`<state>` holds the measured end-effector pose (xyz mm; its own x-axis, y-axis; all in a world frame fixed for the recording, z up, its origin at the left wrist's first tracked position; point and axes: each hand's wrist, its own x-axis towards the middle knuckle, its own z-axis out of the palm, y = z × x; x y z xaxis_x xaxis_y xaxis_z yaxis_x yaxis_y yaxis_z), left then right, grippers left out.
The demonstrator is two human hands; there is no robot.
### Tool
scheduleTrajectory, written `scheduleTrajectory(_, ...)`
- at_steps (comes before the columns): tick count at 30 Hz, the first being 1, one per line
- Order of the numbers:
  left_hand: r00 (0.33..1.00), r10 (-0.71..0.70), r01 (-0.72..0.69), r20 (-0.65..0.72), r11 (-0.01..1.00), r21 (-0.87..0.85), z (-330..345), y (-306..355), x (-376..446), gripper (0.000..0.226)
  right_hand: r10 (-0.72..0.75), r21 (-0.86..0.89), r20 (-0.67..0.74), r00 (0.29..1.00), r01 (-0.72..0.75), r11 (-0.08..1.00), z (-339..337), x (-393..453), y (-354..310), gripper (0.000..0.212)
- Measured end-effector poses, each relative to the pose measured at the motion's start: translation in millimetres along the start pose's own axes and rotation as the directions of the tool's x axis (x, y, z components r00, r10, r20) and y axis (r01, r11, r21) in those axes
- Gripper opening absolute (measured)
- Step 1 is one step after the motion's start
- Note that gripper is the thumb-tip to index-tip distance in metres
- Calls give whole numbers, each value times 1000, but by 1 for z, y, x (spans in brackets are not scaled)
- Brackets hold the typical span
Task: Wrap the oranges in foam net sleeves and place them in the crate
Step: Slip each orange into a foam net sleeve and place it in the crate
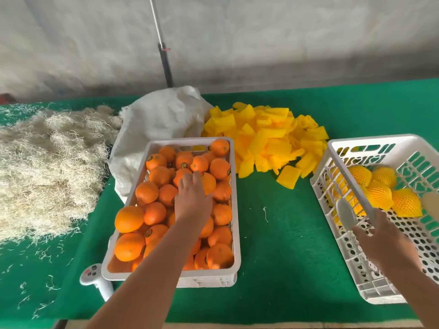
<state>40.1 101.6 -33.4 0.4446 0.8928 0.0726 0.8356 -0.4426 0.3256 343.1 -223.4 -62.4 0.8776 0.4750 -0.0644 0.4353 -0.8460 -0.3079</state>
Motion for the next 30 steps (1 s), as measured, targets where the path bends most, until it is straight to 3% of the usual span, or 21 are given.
scheduleTrajectory(6, 988, 122, -137, 95, 976, 167, 3, 15, 35, 104, -22, -18, 10, 1000, 22, 1000, -2, -1, -3, 46)
scheduleTrajectory(11, 952, 250, -290, 179, 923, 253, 11, 27, 60, 85, -6, -37, 8, 1000, 6, 999, -1, -1, -3, 61)
scheduleTrajectory(14, 958, 249, -279, 145, 929, 245, 15, 31, 73, 76, -17, -10, 0, 1000, 17, 1000, -2, 0, -3, 53)
scheduleTrajectory(23, 979, 203, -198, 22, 922, 333, 30, 37, 93, 68, 25, 6, 44, 999, -25, 1000, -4, -1, -6, 69)
scheduleTrajectory(26, 989, 147, -140, -29, 976, 168, 30, 35, 88, 70, 42, 35, 66, 997, -45, 998, -4, 1, -5, 69)
scheduleTrajectory(28, 994, 62, -71, -91, 991, -110, 25, 38, 77, 69, 58, 54, 80, 995, -62, 997, -4, 3, -6, 69)
scheduleTrajectory(30, 994, -29, -16, -108, 918, -396, 16, 43, 59, 66, 69, 73, 90, 994, -75, 995, -5, 4, -6, 70)
